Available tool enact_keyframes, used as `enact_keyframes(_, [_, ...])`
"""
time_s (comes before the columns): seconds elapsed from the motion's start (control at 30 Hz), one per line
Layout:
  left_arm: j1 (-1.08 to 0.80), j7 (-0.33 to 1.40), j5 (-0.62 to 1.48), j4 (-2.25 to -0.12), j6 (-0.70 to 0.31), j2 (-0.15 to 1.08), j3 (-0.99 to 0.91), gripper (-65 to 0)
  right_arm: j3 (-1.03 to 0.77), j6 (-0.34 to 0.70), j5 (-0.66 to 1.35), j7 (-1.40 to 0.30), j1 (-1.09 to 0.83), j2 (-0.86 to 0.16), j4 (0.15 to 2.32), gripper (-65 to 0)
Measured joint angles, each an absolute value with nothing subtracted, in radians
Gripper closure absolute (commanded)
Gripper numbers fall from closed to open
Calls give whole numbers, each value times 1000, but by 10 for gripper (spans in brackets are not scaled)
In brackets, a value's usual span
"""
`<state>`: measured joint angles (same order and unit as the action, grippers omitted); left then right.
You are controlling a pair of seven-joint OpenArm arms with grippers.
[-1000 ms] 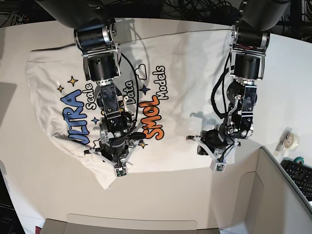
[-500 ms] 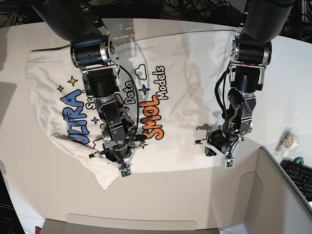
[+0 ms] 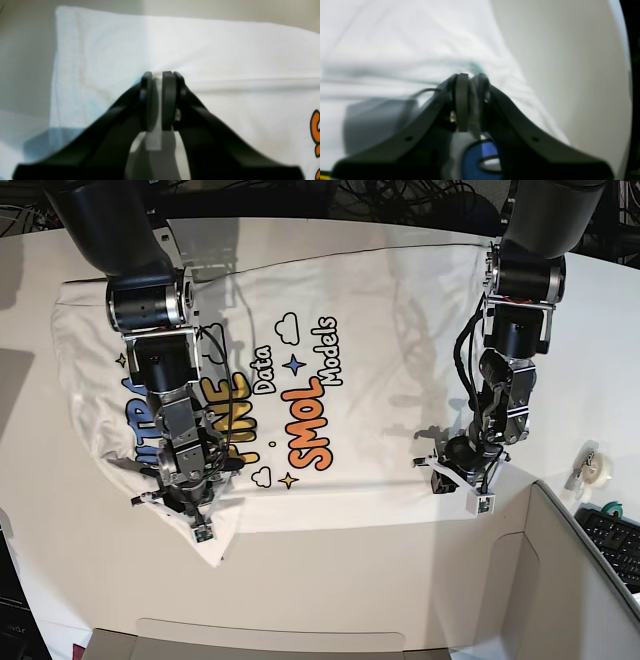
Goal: Layout the t-shirt on the table in an organized manner, then fold the t-shirt properly
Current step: 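Pull the shirt with the right gripper toward its collar, then release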
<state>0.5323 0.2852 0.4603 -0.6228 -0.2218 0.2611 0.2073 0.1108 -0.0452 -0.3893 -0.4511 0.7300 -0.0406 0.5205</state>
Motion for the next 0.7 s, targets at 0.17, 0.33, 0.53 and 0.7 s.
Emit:
enact_keyframes(0.17, [518,275,465,-629,-229,272,207,-67,111,-39,-390,-471,746,-105,513,-76])
enact_keyframes(0.33, [514,274,468,-629,-232,277,207,-67,110,-47,-390,-486,772,-189,511,-76])
enact_keyframes(0.53, [469,281,459,-688,-212,292,207,-67,109,-56,-394,-457,835,-255,509,-76])
enact_keyframes(0.7, [421,282,455,-756,-193,297,205,-67,109,-57,-393,-414,867,-265,522,-74])
